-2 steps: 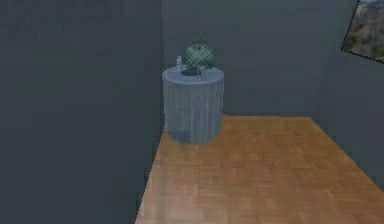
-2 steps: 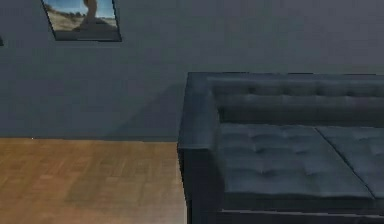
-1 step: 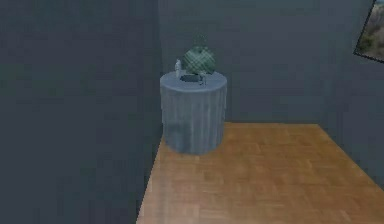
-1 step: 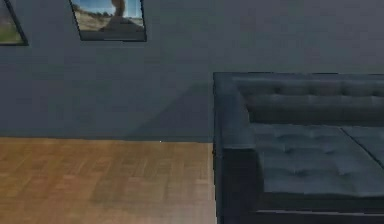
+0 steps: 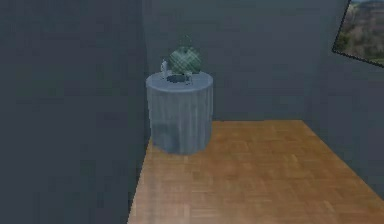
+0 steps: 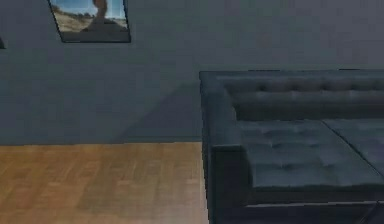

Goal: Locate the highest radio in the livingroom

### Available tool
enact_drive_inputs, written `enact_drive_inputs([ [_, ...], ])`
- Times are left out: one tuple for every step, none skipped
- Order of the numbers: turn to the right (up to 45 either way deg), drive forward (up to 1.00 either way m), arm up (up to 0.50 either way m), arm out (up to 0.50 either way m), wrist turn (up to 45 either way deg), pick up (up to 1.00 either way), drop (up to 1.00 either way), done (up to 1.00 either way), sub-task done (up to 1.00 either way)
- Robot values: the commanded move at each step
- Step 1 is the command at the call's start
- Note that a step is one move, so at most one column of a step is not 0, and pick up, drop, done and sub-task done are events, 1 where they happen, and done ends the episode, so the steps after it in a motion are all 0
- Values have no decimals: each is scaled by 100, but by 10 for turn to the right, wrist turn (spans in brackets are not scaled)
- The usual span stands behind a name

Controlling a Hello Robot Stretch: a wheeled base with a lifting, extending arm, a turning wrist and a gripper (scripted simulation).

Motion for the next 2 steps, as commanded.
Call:
enact_drive_inputs([
  [0, 100, 0, 0, 0, 0, 0, 0, 0],
  [-30, 0, 0, 0, 0, 0, 0, 0, 0],
])
